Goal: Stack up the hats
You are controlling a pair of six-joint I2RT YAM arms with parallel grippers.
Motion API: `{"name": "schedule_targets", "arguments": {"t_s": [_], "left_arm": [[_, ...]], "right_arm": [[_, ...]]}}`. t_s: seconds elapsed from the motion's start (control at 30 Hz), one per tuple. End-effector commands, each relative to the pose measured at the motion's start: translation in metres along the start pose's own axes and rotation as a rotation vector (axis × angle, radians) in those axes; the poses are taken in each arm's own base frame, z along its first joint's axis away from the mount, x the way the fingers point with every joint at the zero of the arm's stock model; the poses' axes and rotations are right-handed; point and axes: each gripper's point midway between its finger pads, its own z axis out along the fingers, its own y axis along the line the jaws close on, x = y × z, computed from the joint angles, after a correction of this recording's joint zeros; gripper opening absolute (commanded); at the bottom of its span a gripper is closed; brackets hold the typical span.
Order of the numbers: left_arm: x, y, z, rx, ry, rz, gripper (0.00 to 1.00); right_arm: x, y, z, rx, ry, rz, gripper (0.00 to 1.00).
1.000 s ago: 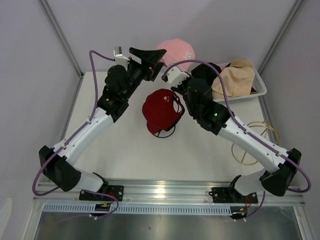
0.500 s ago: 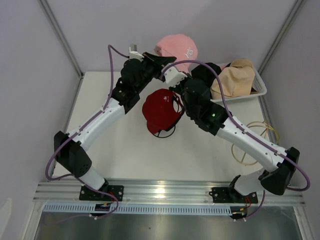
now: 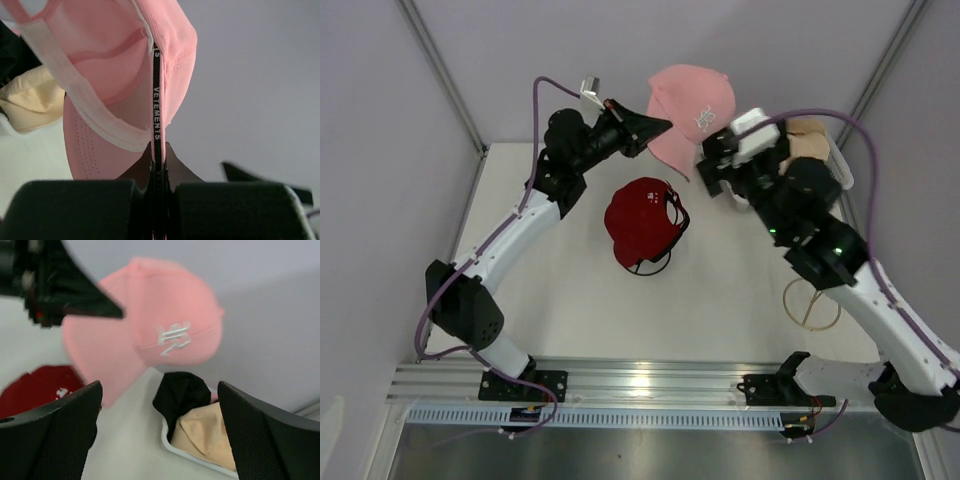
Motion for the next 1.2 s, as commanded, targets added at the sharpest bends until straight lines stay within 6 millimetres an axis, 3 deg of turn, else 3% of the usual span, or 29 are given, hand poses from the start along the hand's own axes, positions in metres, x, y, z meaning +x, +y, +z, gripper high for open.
{"name": "schedule_targets", "arguments": {"t_s": [0.0,0.07,0.17,0.2,0.23,0.33,0.37,0.4,0.43,0.47,0.6,0.63,0.73,0.77,0.9,1.17], "left_arm": [[0.023,-0.048,-0.050,0.207,0.198,0.160,0.01],[0.026,-0.051,-0.070,0.224,0.238,0.219,0.01],[0.036,-0.051,-0.095,0.246,0.347,0.272,0.01],[0.037,-0.059,-0.105,0.263,0.361,0.287,0.01],[0.038,-0.057,-0.115,0.271,0.395,0.299,0.01],[0.040,-0.056,-0.140,0.263,0.426,0.297,0.01],[0.041,-0.057,-0.145,0.264,0.431,0.295,0.01],[0.045,-0.047,-0.149,0.253,0.448,0.274,0.01],[0.047,-0.050,-0.157,0.262,0.453,0.273,0.01],[0.052,-0.050,-0.163,0.269,0.477,0.269,0.01],[0.064,-0.015,-0.175,0.201,0.482,0.206,0.01],[0.064,0.010,-0.177,0.140,0.469,0.162,0.01],[0.056,0.026,-0.184,0.090,0.412,0.134,0.01],[0.060,0.042,-0.187,0.057,0.407,0.105,0.01],[0.058,0.075,-0.188,-0.019,0.358,0.069,0.01],[0.029,0.119,-0.181,-0.109,0.302,0.060,0.01]], "right_arm": [[-0.054,-0.047,-0.052,-0.035,-0.207,0.260,1.00],[-0.063,-0.066,-0.067,-0.009,-0.251,0.339,1.00],[-0.054,-0.095,-0.065,0.089,-0.223,0.402,0.99],[-0.051,-0.101,-0.061,0.106,-0.208,0.418,0.99],[-0.038,-0.104,-0.047,0.115,-0.166,0.426,0.99],[-0.034,-0.101,-0.030,0.047,-0.158,0.465,1.00],[-0.023,-0.109,-0.019,0.060,-0.136,0.483,0.99],[-0.021,-0.109,-0.014,0.044,-0.135,0.528,1.00],[-0.021,-0.102,-0.010,-0.021,-0.139,0.545,0.99],[-0.015,-0.109,-0.006,-0.020,-0.142,0.563,0.99],[-0.004,-0.089,0.008,-0.136,-0.126,0.617,0.99],[0.001,-0.081,0.011,-0.173,-0.112,0.630,0.99],[0.007,-0.066,0.016,-0.242,-0.105,0.661,0.99],[0.013,-0.063,0.020,-0.250,-0.094,0.673,1.00],[0.035,-0.049,0.035,-0.274,-0.029,0.734,0.99],[0.066,0.006,0.062,-0.346,0.108,0.714,1.00]]}}
